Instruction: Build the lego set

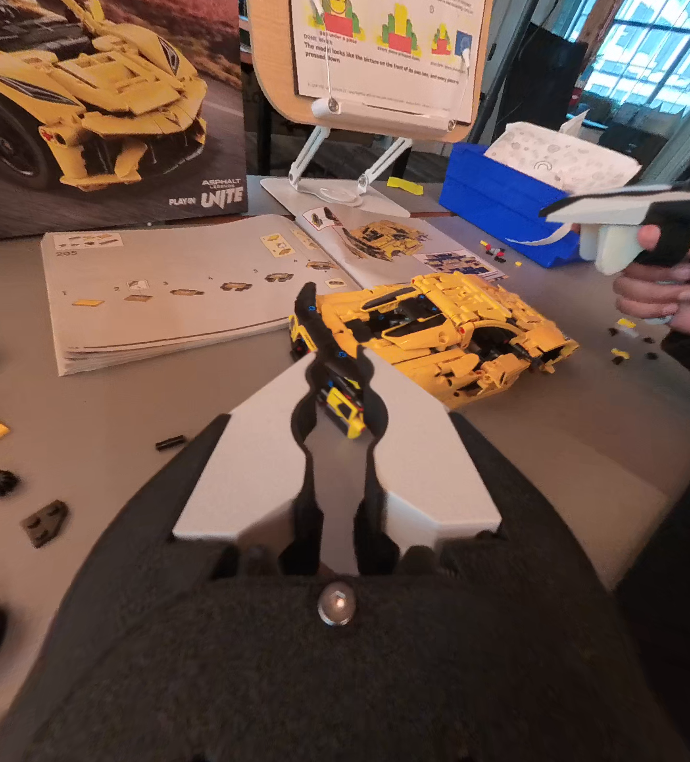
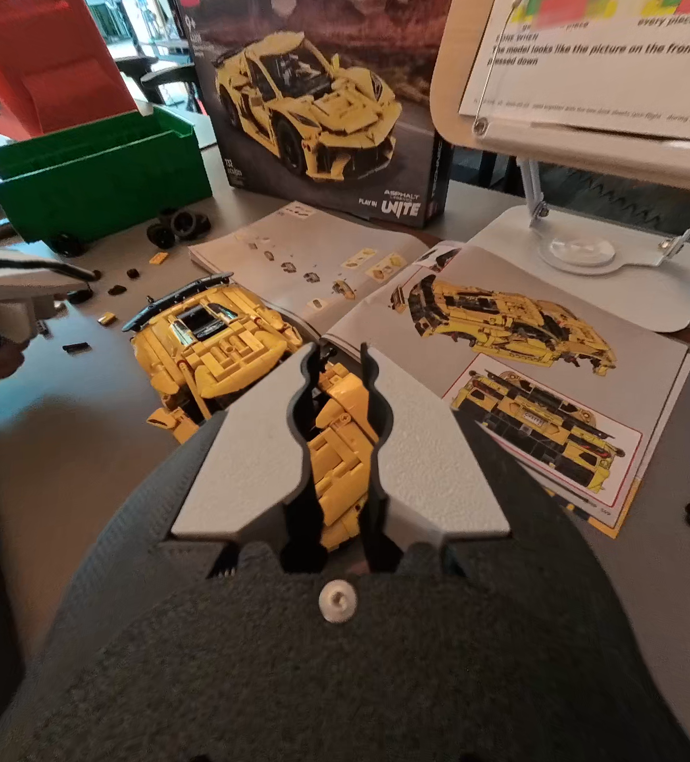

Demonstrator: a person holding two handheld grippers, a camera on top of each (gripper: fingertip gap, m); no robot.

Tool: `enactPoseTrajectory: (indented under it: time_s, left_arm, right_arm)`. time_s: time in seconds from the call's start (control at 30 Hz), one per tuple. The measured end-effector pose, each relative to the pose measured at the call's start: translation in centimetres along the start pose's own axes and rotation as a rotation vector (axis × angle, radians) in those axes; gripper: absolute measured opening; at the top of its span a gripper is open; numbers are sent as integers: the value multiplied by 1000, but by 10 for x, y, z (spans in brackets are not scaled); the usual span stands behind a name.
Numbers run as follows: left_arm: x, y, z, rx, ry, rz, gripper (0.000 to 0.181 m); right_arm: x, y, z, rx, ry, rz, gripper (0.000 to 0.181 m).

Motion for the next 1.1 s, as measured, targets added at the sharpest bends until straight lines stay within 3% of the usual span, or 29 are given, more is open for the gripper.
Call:
enactPoseTrajectory:
  time_s: [0.2,0.43,0.7,0.83,1.1]
  left_arm:
    - [4,18,-12,46,-1,-14,18]
    - [14,45,-30,66,2,-20,19]
    - [24,41,-51,50,0,-97,16]
    - [27,43,-82,67,26,-129,14]
    - [35,32,-118,-36,27,-167,12]
  right_arm:
    - [0,4,2,-45,-23,37,22]
    - [8,-4,-2,-74,22,62,48]
    - [8,0,-4,-66,66,121,38]
    - [7,-4,-5,-74,83,38,35]
    - [8,0,19,-46,-20,24,17]
Point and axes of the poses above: each gripper's, where its closed fingertips meet, x out along the fingers, y out of its top, z = x × y across the jaws, the point moved 4 cm from there along -x, back along the fingers, and after that the axes turned 8 degrees about z, right-handed, at the moved point
